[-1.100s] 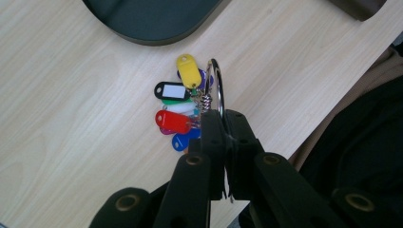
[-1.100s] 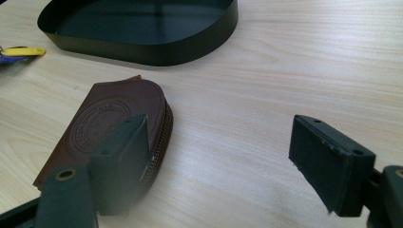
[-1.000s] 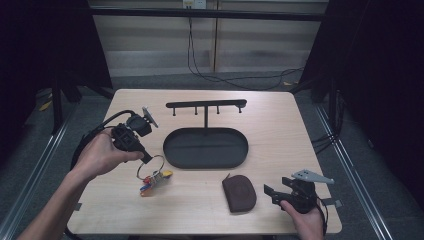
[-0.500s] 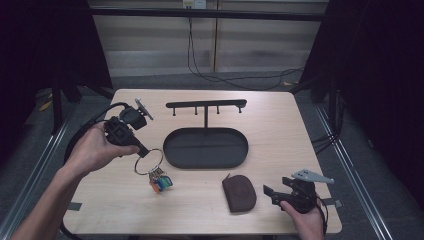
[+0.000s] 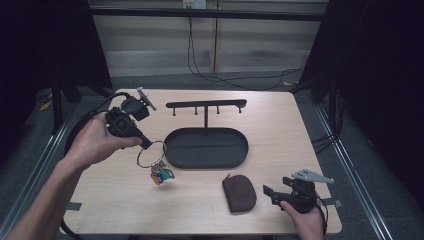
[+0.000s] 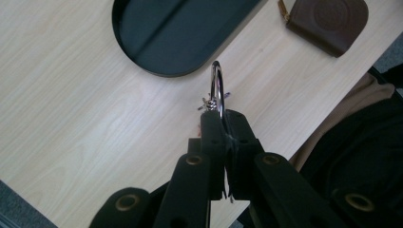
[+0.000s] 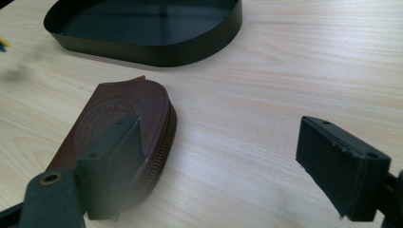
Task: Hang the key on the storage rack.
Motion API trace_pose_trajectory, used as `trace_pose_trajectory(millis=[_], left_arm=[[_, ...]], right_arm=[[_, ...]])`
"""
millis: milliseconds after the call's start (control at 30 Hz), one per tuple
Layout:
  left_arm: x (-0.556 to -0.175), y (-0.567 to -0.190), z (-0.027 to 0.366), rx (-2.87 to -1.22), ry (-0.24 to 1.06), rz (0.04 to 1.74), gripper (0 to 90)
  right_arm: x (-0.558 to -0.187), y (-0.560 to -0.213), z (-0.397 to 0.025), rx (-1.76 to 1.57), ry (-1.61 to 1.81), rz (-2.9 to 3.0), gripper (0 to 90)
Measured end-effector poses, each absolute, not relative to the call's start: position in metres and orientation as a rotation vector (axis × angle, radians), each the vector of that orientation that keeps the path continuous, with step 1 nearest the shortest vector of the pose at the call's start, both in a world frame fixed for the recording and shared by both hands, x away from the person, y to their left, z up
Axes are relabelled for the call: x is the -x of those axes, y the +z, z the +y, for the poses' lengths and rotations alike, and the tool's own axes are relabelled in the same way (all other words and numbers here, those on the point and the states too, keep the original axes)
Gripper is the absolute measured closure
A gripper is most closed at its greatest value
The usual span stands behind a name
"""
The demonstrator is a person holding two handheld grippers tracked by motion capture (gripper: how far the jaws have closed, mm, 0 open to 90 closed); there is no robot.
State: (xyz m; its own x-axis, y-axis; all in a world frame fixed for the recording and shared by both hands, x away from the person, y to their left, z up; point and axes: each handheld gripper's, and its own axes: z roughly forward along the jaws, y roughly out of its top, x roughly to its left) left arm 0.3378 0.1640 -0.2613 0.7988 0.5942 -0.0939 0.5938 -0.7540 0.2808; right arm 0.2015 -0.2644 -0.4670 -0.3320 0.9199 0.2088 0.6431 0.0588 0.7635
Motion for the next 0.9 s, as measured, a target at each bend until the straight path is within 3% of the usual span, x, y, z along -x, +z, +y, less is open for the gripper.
trace_pose_trajectory(millis=[900], left_arm=[[-0.366,-0.252,0.148,-2.721,-0.003,0.979,88.0]], right_arm=[[-0.202,-0.468,-0.264,-1.570,1.150,2.017,15.7]])
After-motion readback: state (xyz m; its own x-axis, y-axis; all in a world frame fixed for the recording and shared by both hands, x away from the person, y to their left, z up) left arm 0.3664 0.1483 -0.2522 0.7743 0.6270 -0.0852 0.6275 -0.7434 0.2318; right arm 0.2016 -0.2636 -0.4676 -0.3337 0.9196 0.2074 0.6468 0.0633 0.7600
